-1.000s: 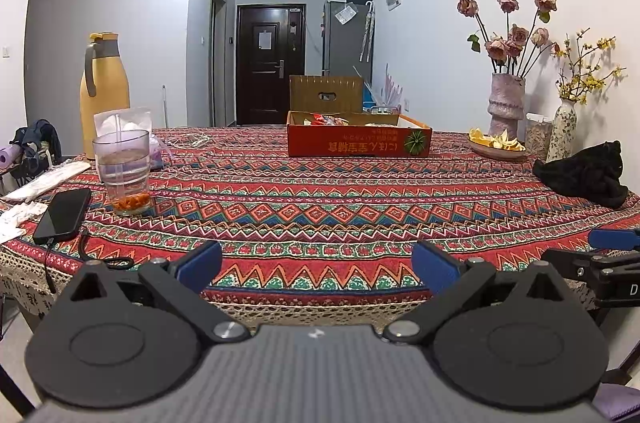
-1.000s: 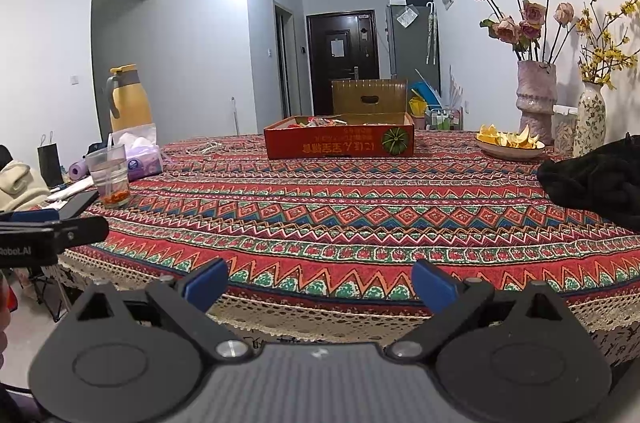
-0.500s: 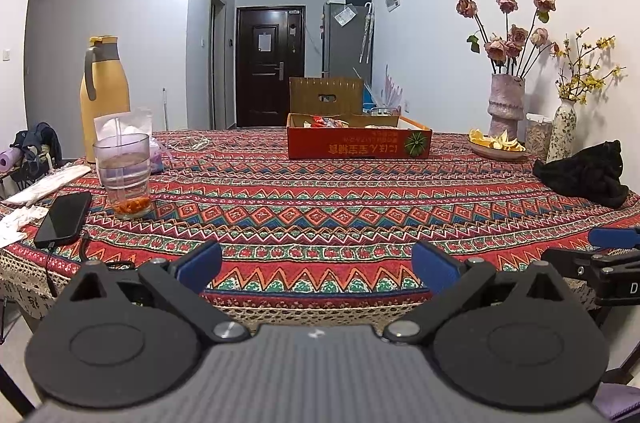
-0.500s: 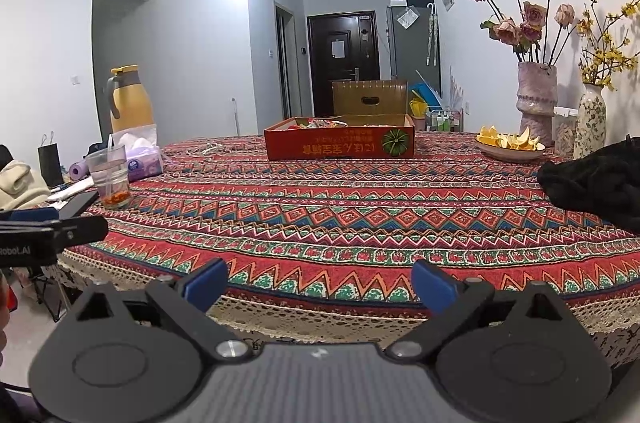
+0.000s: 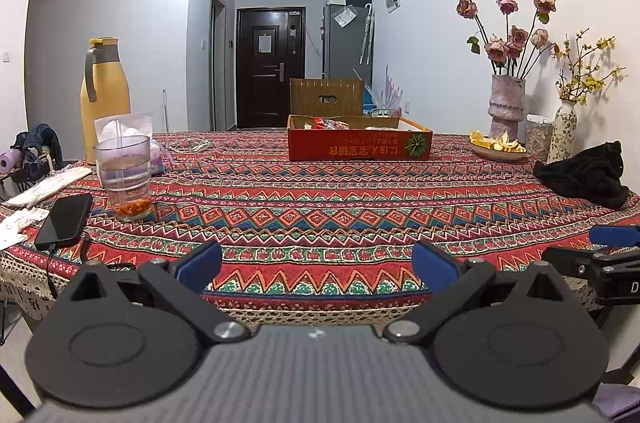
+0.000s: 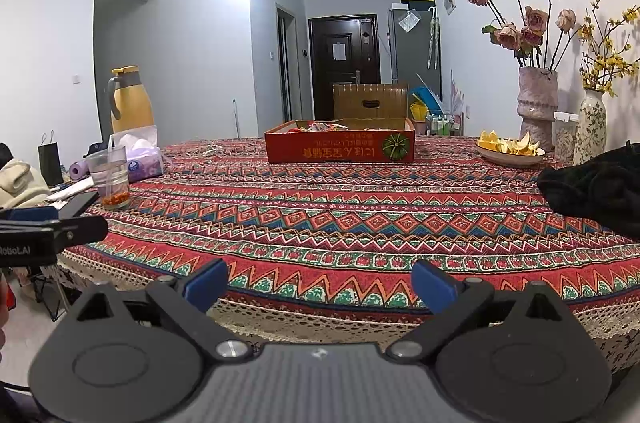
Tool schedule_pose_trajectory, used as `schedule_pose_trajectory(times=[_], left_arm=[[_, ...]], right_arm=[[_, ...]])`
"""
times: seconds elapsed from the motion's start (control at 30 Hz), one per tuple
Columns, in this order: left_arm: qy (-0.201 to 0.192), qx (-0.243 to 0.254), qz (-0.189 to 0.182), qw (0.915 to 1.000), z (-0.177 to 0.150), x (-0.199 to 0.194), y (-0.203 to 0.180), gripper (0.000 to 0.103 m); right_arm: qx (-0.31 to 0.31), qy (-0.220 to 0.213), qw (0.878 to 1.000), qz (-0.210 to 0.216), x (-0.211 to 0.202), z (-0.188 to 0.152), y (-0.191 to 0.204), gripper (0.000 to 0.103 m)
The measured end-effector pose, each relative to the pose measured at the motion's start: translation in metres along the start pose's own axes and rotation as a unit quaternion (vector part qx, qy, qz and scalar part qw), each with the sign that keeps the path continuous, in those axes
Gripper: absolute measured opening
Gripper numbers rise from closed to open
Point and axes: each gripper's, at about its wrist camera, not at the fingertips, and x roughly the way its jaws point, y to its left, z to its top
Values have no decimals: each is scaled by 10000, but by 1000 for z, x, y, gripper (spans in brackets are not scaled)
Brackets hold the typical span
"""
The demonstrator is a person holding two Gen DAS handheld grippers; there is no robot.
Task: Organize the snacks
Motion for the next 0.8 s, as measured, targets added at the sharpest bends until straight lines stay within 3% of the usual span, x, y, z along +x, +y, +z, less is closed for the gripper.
schedule_pose_trajectory(times=[0.8], left_arm=[[-23, -14, 27, 10000, -1, -2, 0, 103]], right_arm=[[-16, 35, 10000, 39, 2, -1, 2, 98]])
